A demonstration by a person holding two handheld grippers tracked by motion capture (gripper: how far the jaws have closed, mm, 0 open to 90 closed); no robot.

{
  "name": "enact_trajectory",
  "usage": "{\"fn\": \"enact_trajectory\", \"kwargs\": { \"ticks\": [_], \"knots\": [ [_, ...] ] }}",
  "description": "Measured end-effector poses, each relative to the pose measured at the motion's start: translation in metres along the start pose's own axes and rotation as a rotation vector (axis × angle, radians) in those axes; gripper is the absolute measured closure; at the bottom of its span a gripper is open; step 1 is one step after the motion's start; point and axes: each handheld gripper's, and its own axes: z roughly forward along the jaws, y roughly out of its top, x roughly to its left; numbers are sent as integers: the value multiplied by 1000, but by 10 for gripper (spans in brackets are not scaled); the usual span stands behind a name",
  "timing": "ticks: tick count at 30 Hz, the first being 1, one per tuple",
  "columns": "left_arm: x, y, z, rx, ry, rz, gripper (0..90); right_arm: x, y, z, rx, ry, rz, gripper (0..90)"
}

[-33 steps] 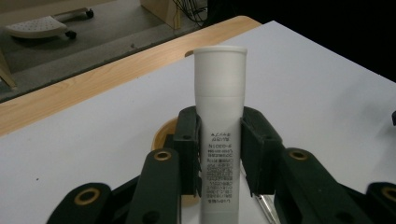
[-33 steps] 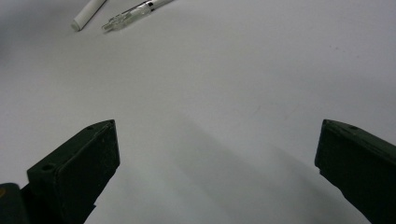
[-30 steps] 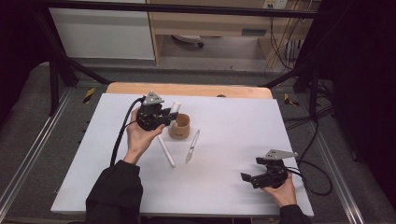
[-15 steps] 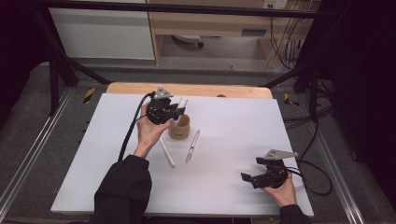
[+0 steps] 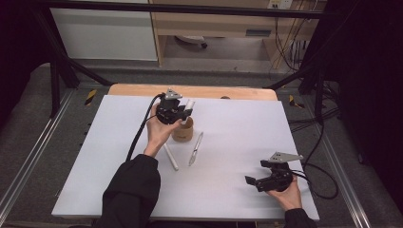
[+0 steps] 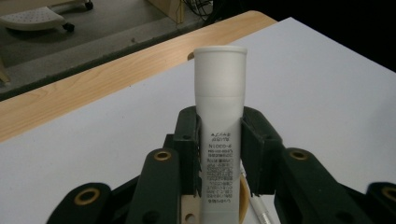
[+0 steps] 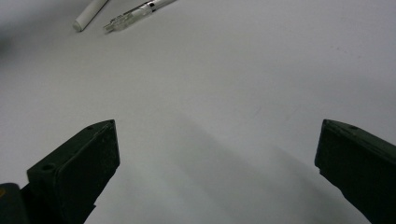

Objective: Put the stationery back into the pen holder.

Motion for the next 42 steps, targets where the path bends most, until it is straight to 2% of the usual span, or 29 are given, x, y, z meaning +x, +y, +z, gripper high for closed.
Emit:
{"fn": "enact_trajectory", "kwargs": {
  "ticks": [6, 15, 27, 31, 34, 37, 42],
  "knots": [
    [3, -4, 11, 14, 5, -3, 693, 0, 0, 0, -2, 0, -1, 5],
    [1, -10, 21, 25, -2, 21, 693, 0, 0, 0, -2, -1, -2, 5],
    [3, -20, 27, 57, -16, 33, 692, 0, 0, -1, -1, 0, 0, 5],
    [2, -21, 27, 72, -5, 45, 690, 0, 0, -1, -2, -1, -3, 5],
    [2, -22, 27, 91, -10, 44, 687, 0, 0, -1, -2, 1, 0, 5],
    [4, -23, 27, 114, -9, 61, 679, 0, 0, -1, -2, 0, -2, 5],
    [2, -21, 23, 107, -16, 68, 630, 0, 0, -1, -2, 1, 1, 5]
  ]
}}
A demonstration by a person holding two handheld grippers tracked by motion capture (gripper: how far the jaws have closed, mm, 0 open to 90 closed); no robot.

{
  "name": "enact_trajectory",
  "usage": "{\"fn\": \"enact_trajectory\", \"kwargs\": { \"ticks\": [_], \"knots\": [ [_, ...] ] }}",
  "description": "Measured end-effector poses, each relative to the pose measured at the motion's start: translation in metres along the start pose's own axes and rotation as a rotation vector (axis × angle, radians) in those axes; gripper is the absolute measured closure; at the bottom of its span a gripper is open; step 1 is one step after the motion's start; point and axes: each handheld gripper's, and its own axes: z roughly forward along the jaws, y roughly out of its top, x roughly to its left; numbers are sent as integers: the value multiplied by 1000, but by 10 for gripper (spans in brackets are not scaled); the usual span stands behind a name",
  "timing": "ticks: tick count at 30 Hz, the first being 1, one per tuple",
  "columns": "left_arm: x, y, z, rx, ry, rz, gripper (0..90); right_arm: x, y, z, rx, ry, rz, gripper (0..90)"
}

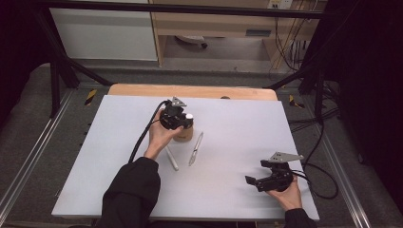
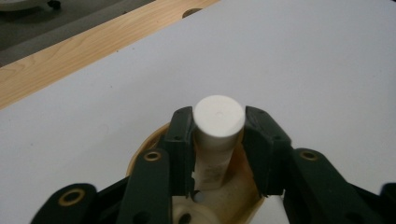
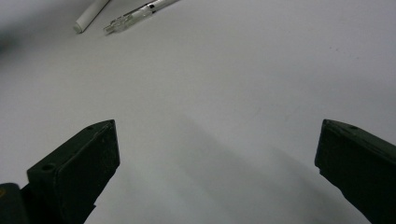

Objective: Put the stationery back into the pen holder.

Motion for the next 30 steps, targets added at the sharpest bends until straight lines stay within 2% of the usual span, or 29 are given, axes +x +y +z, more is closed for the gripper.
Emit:
{"fn": "enact_trajectory", "kwargs": {
  "ticks": [5, 15, 23, 30],
  "knots": [
    [0, 4, -12, -29, 10, -8, 551, 0, 0, 0, 0, -1, -1, 5],
    [1, 4, -46, -28, 7, -2, 373, 0, 0, 0, 0, -1, 0, 5],
    [9, -14, -66, -4, -4, -33, 243, 0, 0, 0, -1, -3, 2, 5],
    [12, -38, -81, 5, 0, -44, 193, 0, 0, 0, 0, -4, 2, 5]
  ]
}}
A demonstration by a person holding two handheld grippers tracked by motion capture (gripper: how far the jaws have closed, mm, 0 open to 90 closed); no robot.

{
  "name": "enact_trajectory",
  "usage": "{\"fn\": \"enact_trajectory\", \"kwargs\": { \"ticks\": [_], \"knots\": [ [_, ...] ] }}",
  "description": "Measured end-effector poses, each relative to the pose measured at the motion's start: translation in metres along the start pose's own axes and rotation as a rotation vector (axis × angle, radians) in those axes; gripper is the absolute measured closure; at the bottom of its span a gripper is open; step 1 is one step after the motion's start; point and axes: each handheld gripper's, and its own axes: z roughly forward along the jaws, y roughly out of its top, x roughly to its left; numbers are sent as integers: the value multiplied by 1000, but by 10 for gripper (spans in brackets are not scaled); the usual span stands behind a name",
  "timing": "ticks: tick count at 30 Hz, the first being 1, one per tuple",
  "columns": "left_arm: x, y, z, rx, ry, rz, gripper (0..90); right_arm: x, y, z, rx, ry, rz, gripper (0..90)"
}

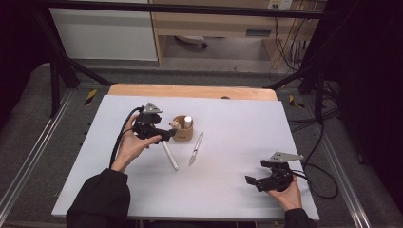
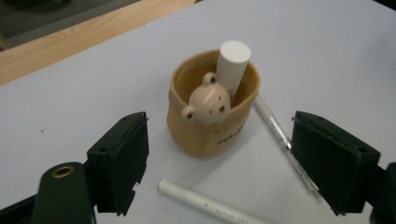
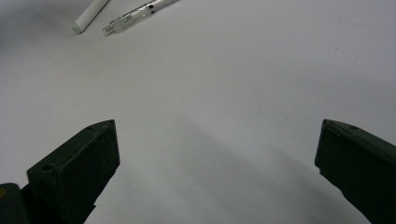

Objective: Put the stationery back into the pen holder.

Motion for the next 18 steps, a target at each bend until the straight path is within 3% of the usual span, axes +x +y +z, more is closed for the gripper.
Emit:
{"fn": "enact_trajectory", "kwargs": {
  "ticks": [11, 18],
  "knots": [
    [4, -37, -12, 17, 19, 4, 114, 0, 0, 1, 2, -4, 3, 5],
    [7, -59, -27, 0, 26, -2, 75, 2, 1, 2, 10, -9, 5, 5]
  ]
}}
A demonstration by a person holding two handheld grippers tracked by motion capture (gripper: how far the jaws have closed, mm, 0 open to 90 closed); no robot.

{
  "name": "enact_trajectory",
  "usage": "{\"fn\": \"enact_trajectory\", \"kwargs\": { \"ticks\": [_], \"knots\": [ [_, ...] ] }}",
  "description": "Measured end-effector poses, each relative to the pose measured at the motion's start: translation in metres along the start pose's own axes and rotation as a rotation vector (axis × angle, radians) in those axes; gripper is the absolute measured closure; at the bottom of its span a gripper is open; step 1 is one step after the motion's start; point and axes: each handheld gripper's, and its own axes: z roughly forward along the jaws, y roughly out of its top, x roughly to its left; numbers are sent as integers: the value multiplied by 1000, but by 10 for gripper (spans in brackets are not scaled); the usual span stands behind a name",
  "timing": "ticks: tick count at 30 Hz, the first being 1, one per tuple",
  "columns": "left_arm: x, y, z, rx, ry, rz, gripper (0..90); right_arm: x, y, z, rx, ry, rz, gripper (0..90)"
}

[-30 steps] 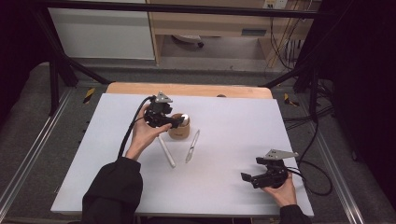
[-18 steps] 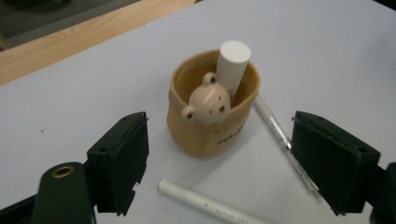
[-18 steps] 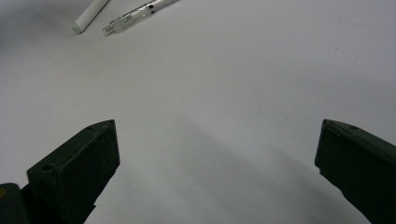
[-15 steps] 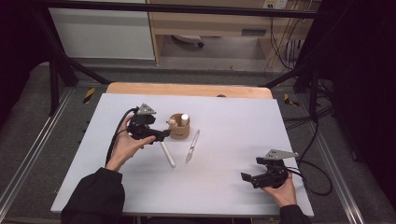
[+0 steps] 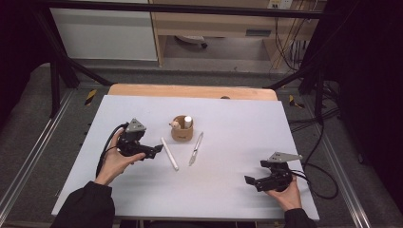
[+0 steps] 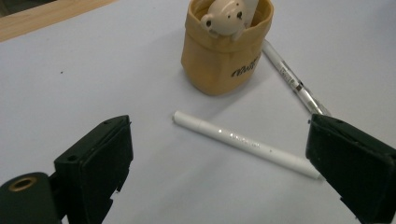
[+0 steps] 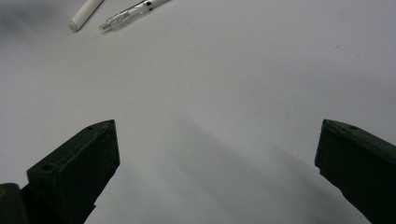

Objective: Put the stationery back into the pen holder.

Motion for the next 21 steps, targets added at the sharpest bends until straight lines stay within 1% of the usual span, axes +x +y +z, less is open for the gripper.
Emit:
{"fn": "enact_trajectory", "kwargs": {
  "ticks": [2, 5, 8, 11, 13, 16, 18, 21],
  "knots": [
    [2, -8, -4, -5, 7, -8, 75, 1, 1, 1, 0, -3, -11, 5],
    [4, -22, -10, -9, 3, -25, 76, 5, 3, 3, 4, -5, -15, 5],
    [7, -34, -15, -5, 5, -28, 76, 9, 5, 6, 13, -14, -24, 5],
    [11, -45, -19, -21, -1, -46, 79, 14, 9, 9, 25, -24, -29, 5],
    [12, -52, -21, -26, -6, -49, 82, 17, 11, 12, 35, -27, -28, 5],
    [14, -61, -23, -22, -5, -53, 83, 23, 15, 17, 53, -36, -39, 5],
    [15, -66, -25, -21, -9, -56, 83, 27, 17, 20, 60, -29, -39, 5],
    [15, -70, -27, -24, -6, -55, 82, 33, 22, 26, 69, -44, -48, 5]
  ]
}}
